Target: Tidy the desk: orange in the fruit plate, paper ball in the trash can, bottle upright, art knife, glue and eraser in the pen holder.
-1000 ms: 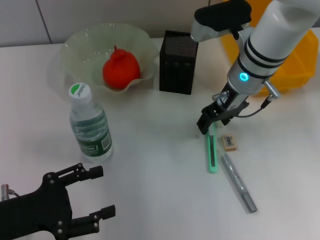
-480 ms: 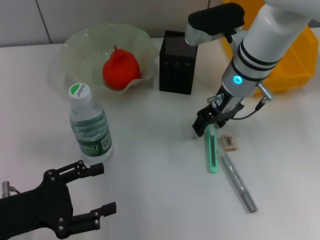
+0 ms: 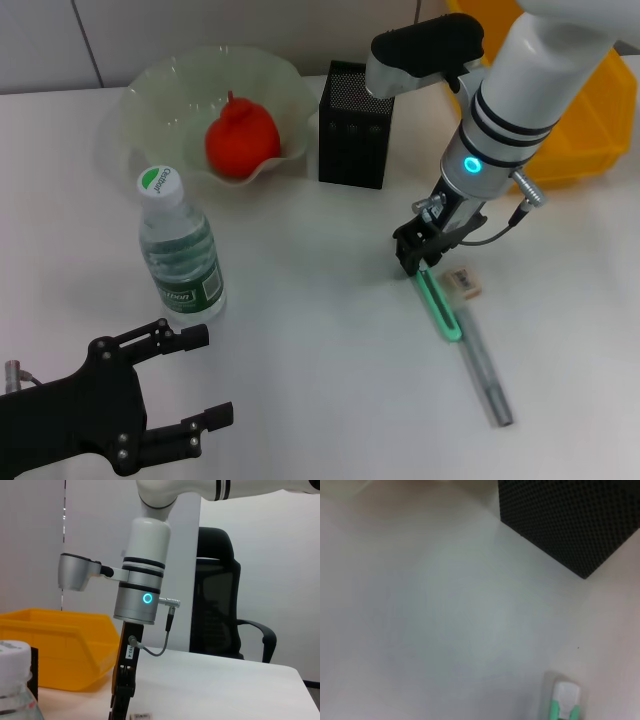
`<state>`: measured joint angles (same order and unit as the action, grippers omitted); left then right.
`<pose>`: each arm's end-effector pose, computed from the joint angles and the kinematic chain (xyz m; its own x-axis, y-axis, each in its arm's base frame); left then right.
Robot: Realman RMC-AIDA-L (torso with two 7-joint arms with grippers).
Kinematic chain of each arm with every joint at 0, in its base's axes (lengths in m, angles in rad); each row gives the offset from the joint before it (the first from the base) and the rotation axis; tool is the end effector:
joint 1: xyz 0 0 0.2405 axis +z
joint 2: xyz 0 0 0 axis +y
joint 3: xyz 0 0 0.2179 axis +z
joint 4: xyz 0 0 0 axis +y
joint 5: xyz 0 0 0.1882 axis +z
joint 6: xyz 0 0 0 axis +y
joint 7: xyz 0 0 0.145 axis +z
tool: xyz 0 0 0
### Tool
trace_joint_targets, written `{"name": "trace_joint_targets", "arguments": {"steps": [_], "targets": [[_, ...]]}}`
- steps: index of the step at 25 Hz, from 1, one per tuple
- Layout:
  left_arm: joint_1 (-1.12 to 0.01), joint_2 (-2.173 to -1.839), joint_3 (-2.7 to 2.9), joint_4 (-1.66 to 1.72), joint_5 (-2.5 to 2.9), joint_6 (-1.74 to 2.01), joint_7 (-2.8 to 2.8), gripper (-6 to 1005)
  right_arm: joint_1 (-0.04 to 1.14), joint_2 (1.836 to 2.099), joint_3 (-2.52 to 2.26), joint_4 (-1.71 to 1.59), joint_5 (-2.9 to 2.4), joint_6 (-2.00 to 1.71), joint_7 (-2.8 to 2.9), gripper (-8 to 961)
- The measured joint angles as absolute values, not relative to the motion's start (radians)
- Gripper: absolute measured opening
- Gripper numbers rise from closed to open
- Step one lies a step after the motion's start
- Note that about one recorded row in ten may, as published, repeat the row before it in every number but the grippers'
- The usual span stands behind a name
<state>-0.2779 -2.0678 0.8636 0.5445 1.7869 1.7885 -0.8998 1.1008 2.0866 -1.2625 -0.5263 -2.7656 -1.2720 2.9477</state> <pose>-0.2430 0.2065 0.0043 0.7733 0.0924 0.6273 0.2247 -0.9651 -0.1348 0.1619 0.3623 -0.0384 0.3808 -0.9080 0.1747 -0.7104 -0.4082 -0.5733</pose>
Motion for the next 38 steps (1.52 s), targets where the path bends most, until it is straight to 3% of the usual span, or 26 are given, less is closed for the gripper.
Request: {"name": "trace_joint_targets", "arguments": {"steps": [5, 13, 21, 38], "targets": [[-0.278, -2.068, 0.864, 0.545, 1.787, 1.789, -0.9, 784, 1.101, 2.085, -1.262, -0.526, -2.767, -1.272, 2.947, 270], [-0.278, -2.068, 0.862, 0.544, 1.787, 1.785, -0.9, 784, 1.1, 2.084, -1.262, -0.526, -2.771, -1.276, 2.942, 261], [-0.278, -2.068, 0.862, 0.535, 1.785, 1.781, -0.898, 784, 1.088, 2.085, -1.263, -0.555, -2.768, -1.29, 2.939, 168], [-0.278, -2.068, 0.859, 0.534, 1.78, 1.768, -0.905, 785, 0.814, 2.081, -1.25, -1.384, -2.707, -1.569, 2.925, 169]]}}
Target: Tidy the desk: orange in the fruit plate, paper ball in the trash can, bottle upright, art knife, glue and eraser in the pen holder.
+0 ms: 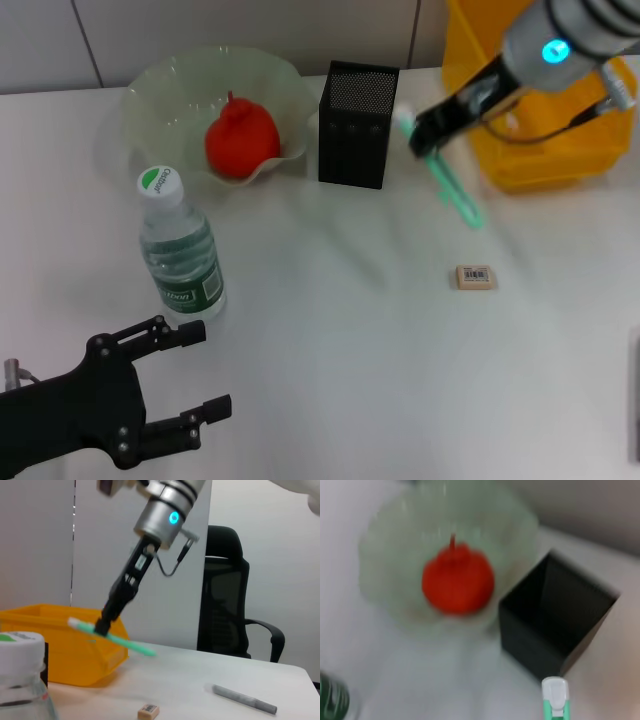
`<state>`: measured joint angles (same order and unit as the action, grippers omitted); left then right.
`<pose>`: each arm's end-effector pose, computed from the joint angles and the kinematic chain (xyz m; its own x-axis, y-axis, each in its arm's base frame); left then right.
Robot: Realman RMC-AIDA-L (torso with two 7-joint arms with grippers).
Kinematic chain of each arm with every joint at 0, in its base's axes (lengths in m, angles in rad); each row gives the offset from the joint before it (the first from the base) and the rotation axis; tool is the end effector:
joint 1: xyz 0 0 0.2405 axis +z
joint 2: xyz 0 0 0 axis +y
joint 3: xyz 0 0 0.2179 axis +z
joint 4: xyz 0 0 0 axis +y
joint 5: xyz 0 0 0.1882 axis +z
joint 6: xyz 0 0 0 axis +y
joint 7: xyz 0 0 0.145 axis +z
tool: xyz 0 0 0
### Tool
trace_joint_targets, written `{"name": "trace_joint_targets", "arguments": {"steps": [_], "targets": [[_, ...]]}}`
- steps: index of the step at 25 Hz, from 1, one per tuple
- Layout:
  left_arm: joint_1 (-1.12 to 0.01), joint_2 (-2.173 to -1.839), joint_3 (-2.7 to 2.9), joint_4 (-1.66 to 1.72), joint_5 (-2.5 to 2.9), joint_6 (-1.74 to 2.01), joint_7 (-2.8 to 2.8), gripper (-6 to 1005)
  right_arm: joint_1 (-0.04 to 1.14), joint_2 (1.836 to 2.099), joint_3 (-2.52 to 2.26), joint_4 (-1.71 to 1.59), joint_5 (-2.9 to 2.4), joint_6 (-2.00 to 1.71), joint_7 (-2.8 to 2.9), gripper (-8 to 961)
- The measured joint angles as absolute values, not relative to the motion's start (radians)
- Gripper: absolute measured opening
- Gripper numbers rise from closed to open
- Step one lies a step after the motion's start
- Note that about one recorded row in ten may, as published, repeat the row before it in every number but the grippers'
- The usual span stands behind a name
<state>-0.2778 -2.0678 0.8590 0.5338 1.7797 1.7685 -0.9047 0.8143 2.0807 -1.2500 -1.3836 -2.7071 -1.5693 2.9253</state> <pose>-0.2450 0.2084 0.0034 0.7714 0.1058 0.6275 0.2491 -0.9576 -0.1448 0.1017 0.3579 0.0476 0.6221 -0.7803 -0.0633 -0.6721 -0.4909 -0.5544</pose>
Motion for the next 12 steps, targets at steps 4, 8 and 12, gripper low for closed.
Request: {"name": "trace_joint_targets", "arguments": {"steps": [4, 8, 12], "targets": [[-0.281, -2.068, 0.859, 0.534, 1.764, 1.768, -0.906, 785, 0.744, 2.083, -1.25, -1.531, -2.703, -1.519, 2.895, 169], [-0.287, -2.068, 0.859, 0.53, 1.745, 1.768, -0.919, 785, 0.685, 2.084, -1.263, -1.565, -2.64, -1.389, 2.812, 169], [-0.295, -2.068, 0.859, 0.515, 1.737, 1.767, -0.93, 785, 0.643, 2.084, -1.273, -1.509, -2.527, -1.225, 2.689, 174]]}}
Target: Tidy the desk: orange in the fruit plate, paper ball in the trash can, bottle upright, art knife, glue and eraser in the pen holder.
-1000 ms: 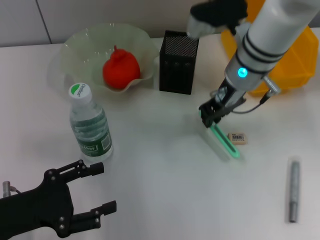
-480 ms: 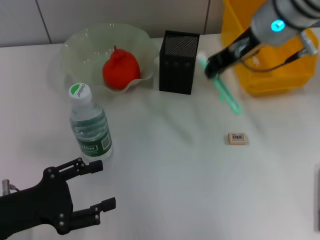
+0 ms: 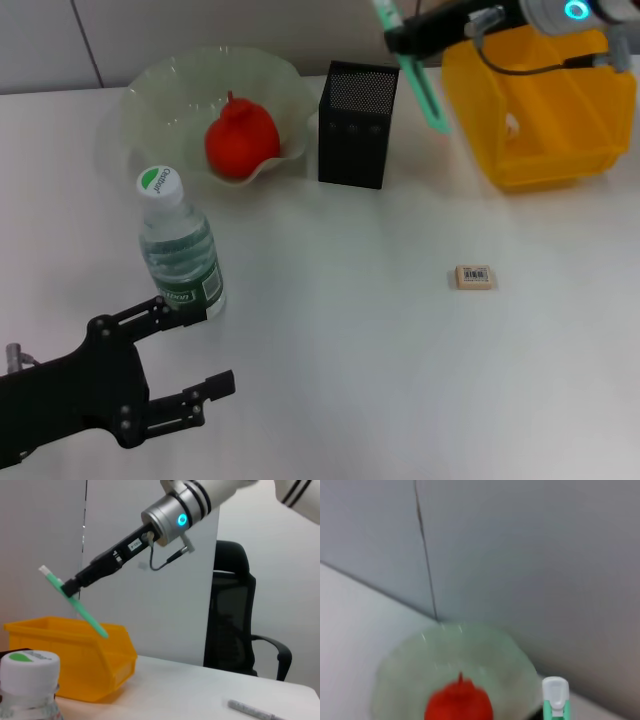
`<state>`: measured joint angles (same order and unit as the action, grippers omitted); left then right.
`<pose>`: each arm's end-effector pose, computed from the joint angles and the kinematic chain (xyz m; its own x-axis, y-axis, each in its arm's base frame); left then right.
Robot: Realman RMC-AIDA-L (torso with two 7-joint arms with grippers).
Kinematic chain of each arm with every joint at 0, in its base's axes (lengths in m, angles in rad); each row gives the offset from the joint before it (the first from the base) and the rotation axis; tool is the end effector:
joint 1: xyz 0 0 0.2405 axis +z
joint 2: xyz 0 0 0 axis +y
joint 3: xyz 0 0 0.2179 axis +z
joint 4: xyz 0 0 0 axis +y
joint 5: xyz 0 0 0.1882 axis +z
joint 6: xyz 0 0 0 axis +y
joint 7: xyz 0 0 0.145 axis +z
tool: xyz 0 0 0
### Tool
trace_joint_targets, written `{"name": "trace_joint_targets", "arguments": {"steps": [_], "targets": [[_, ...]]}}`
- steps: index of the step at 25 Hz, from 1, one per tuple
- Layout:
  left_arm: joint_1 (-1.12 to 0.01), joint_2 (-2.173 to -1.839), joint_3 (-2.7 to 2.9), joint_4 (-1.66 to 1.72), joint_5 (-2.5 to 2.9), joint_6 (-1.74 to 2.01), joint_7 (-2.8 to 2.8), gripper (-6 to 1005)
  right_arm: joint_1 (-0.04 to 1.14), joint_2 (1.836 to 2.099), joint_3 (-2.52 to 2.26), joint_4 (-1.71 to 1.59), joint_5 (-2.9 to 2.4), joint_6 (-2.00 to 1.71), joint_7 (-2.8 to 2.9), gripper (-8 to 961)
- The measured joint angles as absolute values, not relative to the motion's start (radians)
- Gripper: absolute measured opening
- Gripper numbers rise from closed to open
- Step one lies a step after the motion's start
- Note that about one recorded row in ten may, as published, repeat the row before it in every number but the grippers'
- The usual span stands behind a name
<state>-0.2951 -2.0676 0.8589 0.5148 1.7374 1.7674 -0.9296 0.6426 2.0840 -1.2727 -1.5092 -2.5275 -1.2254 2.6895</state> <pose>-0.2395 0.2146 0.0049 0.7419 0.1156 0.6604 0.2743 -0.9511 -0.1416 0.0912 0.3717 0.0651 0.8128 -0.5037 -0.2926 -0.5705 -0.5867 -0.5747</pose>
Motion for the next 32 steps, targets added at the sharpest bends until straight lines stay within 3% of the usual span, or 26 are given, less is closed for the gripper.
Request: {"name": "trace_joint_targets", "arguments": {"steps": [12, 32], "targets": [[-0.301, -2.068, 0.837, 0.505, 1.728, 1.767, -0.956, 785, 0.606, 2.083, -1.315, -1.271, -2.182, -0.804, 2.255, 189], [-0.3, -2.068, 0.824, 0.505, 1.726, 1.764, -0.984, 785, 0.633, 2.083, -1.401, -0.898, -1.565, -0.539, 1.619, 215]]}}
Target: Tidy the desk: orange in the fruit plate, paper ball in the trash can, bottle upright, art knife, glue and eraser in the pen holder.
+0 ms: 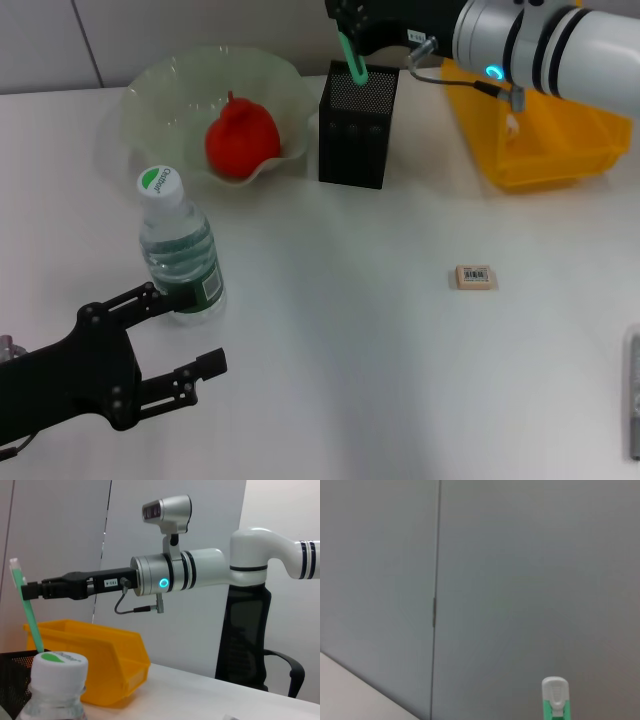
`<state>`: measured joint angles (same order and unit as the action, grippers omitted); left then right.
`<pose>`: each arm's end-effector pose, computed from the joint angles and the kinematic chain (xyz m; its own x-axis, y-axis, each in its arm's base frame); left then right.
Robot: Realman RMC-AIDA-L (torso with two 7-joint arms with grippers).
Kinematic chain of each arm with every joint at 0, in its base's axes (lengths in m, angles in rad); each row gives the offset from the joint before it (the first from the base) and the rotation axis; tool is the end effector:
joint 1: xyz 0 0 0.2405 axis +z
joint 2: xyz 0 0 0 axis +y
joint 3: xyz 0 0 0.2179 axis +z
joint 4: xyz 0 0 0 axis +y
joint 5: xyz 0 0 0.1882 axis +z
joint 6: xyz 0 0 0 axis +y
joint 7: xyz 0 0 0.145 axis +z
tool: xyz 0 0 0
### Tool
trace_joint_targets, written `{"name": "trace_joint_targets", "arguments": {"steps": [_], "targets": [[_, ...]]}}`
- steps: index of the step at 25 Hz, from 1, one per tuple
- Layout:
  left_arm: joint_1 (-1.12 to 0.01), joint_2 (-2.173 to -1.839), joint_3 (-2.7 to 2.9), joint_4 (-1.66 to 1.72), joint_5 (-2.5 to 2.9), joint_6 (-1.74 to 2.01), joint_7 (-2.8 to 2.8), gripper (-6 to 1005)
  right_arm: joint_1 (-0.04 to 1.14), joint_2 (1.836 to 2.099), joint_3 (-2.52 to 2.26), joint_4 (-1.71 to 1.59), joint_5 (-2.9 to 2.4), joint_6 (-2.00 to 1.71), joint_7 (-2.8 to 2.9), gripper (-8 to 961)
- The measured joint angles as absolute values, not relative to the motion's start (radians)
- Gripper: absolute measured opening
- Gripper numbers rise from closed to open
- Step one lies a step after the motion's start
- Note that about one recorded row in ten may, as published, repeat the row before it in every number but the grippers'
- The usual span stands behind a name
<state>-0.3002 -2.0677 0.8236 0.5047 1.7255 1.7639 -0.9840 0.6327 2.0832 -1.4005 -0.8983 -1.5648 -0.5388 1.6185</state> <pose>-0.2399 0.2191 0.0088 0.7090 0.1594 0.6870 0.3373 -0.9321 -0.1319 0.1271 0.4080 0.0106 0.8461 -0.1534 -0.5105 -0.4835 -0.6242 -0.6137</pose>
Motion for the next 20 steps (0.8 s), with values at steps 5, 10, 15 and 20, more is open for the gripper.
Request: {"name": "trace_joint_targets", "arguments": {"steps": [5, 10, 15, 20], "targets": [[-0.301, -2.068, 0.824, 0.505, 1.721, 1.764, -0.984, 785, 0.656, 2.081, -1.391, -0.836, -1.555, -0.536, 1.612, 221], [-0.302, -2.068, 0.824, 0.505, 1.72, 1.764, -0.985, 785, 0.658, 2.081, -1.39, -0.827, -1.556, -0.537, 1.611, 285], [-0.3, -2.068, 0.824, 0.505, 1.719, 1.764, -0.985, 785, 0.656, 2.08, -1.389, -0.833, -1.555, -0.537, 1.611, 386], [-0.298, -2.068, 0.824, 0.505, 1.719, 1.764, -0.985, 785, 0.656, 2.08, -1.389, -0.84, -1.554, -0.539, 1.611, 521]]}}
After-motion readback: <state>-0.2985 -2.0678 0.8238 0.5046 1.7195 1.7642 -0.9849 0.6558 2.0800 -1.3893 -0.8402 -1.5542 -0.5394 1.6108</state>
